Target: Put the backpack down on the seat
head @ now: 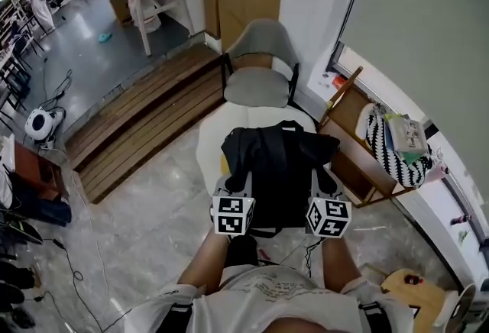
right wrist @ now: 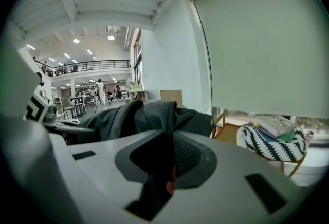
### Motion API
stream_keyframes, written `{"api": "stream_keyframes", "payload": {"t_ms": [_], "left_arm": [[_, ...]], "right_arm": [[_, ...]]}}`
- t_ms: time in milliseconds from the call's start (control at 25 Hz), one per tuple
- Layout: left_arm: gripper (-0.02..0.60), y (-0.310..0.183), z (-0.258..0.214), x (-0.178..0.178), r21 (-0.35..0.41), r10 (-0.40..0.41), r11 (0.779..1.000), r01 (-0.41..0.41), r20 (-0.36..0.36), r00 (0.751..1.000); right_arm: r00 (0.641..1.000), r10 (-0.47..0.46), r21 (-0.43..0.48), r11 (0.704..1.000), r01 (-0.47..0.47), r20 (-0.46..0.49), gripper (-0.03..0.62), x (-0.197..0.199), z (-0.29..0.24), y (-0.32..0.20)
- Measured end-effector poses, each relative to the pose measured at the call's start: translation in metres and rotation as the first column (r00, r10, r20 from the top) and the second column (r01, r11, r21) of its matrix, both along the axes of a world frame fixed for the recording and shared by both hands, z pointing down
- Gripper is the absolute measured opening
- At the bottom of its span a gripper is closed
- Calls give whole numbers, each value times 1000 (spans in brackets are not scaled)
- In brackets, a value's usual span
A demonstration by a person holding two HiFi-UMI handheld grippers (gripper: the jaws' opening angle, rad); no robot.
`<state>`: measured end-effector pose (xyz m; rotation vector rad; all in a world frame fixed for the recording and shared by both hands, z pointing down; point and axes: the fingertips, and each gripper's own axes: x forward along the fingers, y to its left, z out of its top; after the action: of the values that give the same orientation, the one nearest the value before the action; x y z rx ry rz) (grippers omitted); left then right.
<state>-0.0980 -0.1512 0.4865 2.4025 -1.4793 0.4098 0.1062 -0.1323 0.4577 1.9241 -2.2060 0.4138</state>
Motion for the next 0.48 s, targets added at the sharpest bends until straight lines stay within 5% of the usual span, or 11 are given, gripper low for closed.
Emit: {"api": "stream_keyframes", "payload": {"t_ms": [480], "left_arm": [[64,-104,5,-14,-51,73,996,-72,18,997]], "right_arm": [[1000,9,-87,996,-8,7,61,-15,10,-98]]}}
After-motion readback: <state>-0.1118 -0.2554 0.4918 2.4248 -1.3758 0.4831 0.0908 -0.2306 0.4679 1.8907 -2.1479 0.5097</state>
